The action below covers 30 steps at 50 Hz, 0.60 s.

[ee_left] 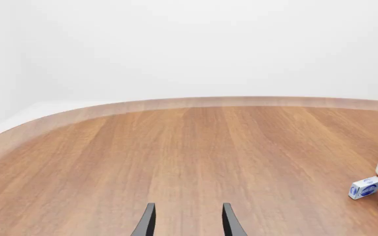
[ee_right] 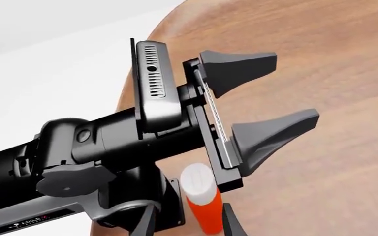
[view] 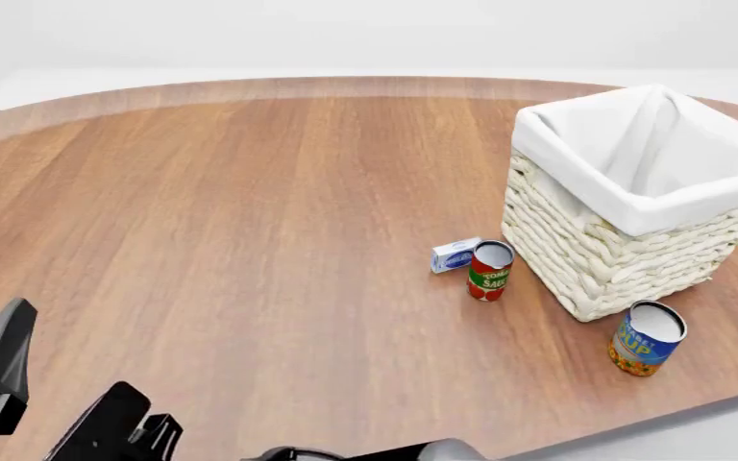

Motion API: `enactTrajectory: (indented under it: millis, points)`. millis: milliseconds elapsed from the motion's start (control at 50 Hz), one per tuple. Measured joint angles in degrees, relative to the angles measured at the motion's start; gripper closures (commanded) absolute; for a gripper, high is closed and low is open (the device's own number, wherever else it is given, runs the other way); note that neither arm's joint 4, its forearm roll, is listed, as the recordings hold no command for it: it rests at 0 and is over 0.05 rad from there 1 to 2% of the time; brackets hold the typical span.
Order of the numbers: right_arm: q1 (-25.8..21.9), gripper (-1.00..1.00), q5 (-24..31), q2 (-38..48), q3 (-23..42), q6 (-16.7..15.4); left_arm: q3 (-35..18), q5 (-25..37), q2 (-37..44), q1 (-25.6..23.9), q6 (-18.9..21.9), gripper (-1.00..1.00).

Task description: Pick up the ketchup, and put it in the basket.

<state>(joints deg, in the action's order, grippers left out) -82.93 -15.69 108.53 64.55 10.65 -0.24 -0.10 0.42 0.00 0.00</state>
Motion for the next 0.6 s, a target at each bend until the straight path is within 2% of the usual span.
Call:
enactTrajectory:
  millis: [600]
  points:
    - [0.78, -1.00, 0.77, 4.50, 3.47, 0.19, 0.00, 0.00, 0.00, 0.00, 0.00, -1.00]
